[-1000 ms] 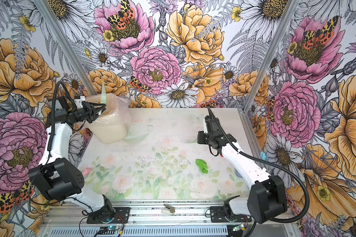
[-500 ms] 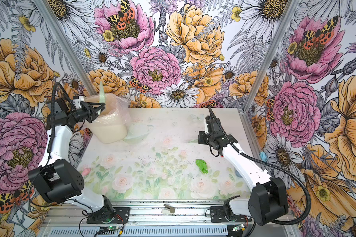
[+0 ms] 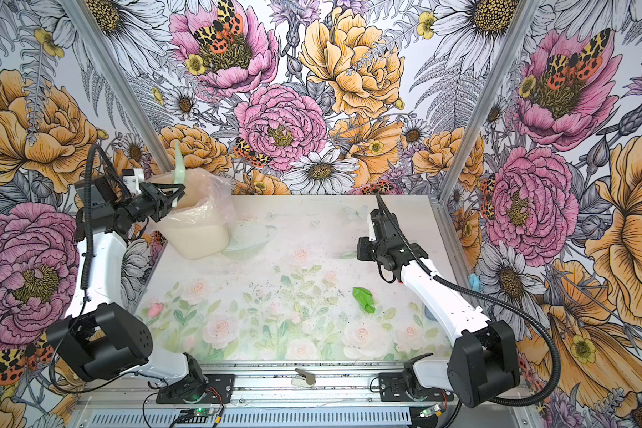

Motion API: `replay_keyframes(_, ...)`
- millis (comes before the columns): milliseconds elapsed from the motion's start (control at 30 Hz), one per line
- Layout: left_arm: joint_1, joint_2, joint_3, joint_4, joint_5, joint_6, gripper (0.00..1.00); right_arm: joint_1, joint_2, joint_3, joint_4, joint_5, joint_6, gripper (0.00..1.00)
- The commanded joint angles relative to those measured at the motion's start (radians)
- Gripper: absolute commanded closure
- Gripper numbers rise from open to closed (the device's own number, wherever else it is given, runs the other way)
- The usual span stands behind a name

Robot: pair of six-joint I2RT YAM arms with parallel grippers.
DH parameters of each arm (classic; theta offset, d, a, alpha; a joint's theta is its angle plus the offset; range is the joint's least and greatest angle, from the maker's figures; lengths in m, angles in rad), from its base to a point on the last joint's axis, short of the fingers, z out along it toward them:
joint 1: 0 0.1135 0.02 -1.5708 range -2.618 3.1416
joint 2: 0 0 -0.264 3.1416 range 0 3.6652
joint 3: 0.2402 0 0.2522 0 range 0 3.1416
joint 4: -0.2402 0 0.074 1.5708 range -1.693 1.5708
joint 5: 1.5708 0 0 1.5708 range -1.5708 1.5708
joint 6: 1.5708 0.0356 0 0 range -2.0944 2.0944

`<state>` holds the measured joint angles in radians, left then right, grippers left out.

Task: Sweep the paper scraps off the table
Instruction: 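Tilt the dustpan over the white bin with the left gripper to dump the scraps, then lower the empty dustpan near the green scrap while the brush moves behind it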

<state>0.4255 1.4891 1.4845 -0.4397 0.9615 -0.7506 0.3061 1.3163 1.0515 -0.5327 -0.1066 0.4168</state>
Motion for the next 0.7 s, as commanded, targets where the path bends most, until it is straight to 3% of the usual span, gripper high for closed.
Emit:
replay_keyframes(0,-0.005,0.010,-0.011,0.014,0.015,0.018,1.00,-0.007,-0.025,-0.002,0.026,-0.012,-0.018,1.00)
replay_keyframes(267,-0.002,0.010,-0.039,0.027,0.009,-0.020,1.00,-0.007,-0.035,-0.007,0.027,-0.007,-0.014,1.00)
replay_keyframes(400,-0.024,-0.034,0.013,-0.117,-0.118,0.156,1.00,-0.007,-0.034,-0.006,0.024,-0.001,-0.019,1.00)
replay_keyframes(667,-0.113,-0.151,-0.042,-0.120,-0.273,0.292,1.00,-0.012,-0.041,0.008,0.024,0.016,-0.024,1.00)
